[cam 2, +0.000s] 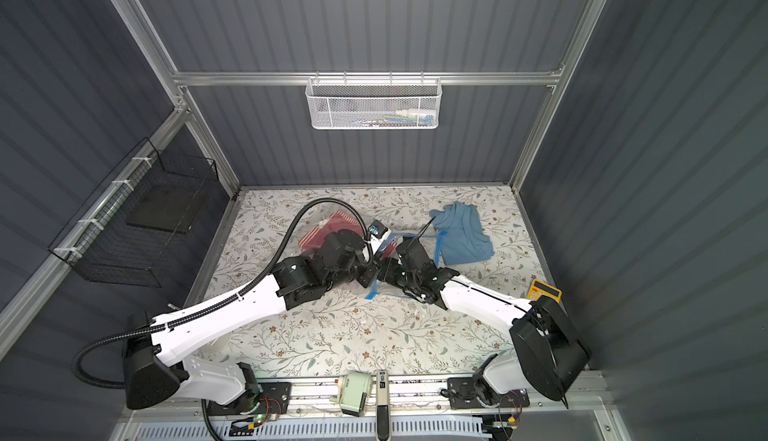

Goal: Take the tank top out of the vacuum bag
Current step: Take out the tank top from the vacuum bag.

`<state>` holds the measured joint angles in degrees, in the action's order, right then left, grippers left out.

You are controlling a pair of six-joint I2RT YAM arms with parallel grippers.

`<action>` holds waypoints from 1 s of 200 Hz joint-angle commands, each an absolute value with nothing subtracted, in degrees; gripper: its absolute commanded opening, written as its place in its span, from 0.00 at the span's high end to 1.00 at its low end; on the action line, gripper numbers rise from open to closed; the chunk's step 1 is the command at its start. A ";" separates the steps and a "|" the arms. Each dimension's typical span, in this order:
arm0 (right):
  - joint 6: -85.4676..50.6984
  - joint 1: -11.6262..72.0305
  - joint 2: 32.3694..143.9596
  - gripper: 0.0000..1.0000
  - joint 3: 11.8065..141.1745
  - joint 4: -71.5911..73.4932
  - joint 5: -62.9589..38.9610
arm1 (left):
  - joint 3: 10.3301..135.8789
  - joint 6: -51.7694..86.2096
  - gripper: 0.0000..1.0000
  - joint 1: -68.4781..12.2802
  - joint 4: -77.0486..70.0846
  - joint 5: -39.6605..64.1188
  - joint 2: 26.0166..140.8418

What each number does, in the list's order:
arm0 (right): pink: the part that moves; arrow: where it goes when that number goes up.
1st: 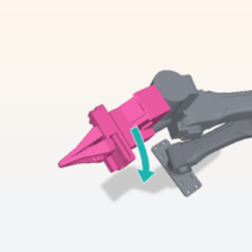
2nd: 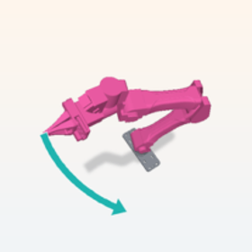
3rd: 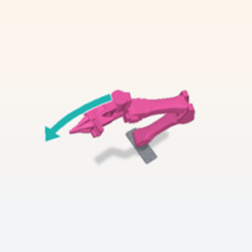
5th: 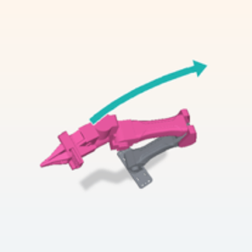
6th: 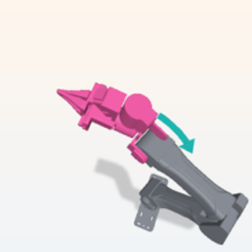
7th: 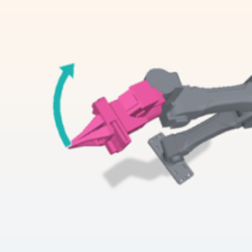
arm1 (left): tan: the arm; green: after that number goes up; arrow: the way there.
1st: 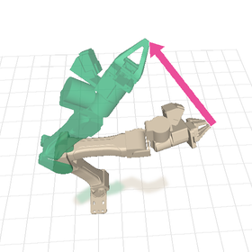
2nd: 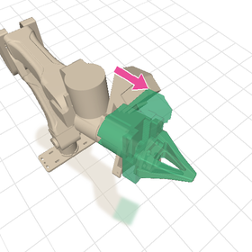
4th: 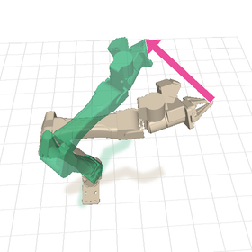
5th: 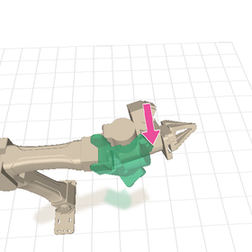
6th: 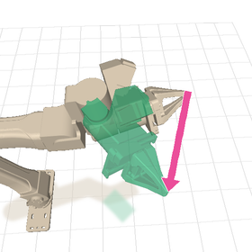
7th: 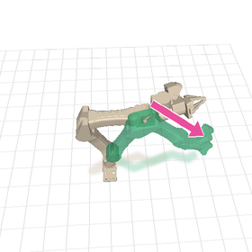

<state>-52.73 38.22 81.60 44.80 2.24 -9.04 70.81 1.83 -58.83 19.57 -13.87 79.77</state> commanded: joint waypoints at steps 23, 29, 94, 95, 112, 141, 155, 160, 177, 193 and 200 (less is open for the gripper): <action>-57.17 34.29 86.84 0.46 44.81 8.80 -16.99 | 68.49 5.28 1.00 -58.54 13.78 -11.68 77.67; -57.85 33.80 87.96 0.46 44.99 9.73 -18.08 | 68.55 5.64 1.00 -58.56 13.59 -11.89 77.99; -64.56 33.23 96.13 0.49 46.38 18.94 -22.81 | 69.07 6.97 1.00 -58.63 10.39 -9.74 80.99; -64.81 33.23 96.18 0.49 46.39 18.94 -22.79 | 69.12 6.91 1.00 -58.63 10.42 -9.75 80.97; -66.99 33.18 98.29 0.50 46.83 21.31 -23.27 | 68.57 6.27 1.00 -58.62 9.92 -9.37 80.83; -69.17 33.14 100.64 0.51 48.03 23.90 -23.61 | 67.85 5.64 1.00 -58.62 9.09 -7.81 80.81; -68.83 33.17 100.98 0.52 48.72 22.80 -23.24 | 68.04 5.63 1.00 -58.62 9.44 -7.79 81.07; -68.73 33.16 101.05 0.52 48.90 22.32 -23.12 | 67.97 5.54 1.00 -58.62 9.49 -7.82 81.13; -68.60 33.14 101.33 0.52 49.01 21.68 -22.75 | 67.76 5.37 1.00 -58.62 9.40 -7.98 81.08; -68.55 33.19 101.68 0.53 49.16 20.93 -22.63 | 67.76 5.19 1.00 -58.63 9.49 -8.26 81.05; -68.47 33.21 101.80 0.53 49.20 20.92 -22.70 | 67.74 5.10 1.00 -58.62 9.47 -8.34 80.96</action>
<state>-68.20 33.39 100.79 48.07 21.32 -22.72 68.07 6.20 -58.83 10.59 -9.08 81.03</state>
